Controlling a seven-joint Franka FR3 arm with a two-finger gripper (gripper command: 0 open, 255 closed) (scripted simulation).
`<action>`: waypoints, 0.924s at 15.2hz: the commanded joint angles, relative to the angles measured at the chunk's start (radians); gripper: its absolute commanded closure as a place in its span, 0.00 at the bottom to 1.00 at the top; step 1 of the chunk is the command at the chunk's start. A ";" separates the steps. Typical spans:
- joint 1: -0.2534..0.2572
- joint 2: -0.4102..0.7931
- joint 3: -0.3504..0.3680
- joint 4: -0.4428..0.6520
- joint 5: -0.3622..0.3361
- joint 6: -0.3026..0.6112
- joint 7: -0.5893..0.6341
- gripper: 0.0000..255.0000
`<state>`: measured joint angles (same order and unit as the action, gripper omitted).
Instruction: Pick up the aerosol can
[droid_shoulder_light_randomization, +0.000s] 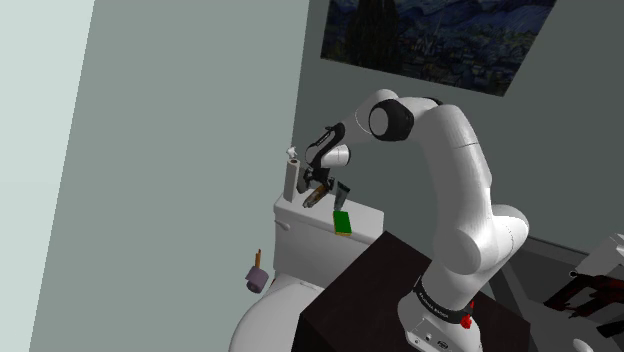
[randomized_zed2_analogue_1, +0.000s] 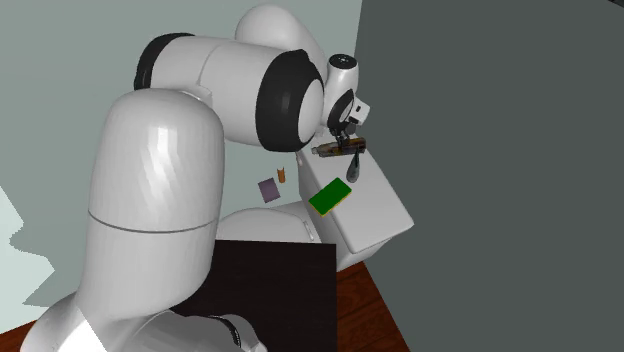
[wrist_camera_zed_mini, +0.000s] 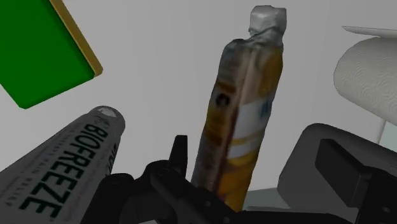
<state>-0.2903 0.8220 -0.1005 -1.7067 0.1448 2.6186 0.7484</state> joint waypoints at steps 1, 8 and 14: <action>-0.008 0.043 -0.006 0.039 0.009 0.002 0.018 0.00; -0.016 0.135 0.004 0.087 0.015 0.046 0.014 0.00; -0.018 0.135 0.004 0.088 0.015 0.045 0.013 1.00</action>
<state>-0.3081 0.9560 -0.0959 -1.6187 0.1600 2.6637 0.7611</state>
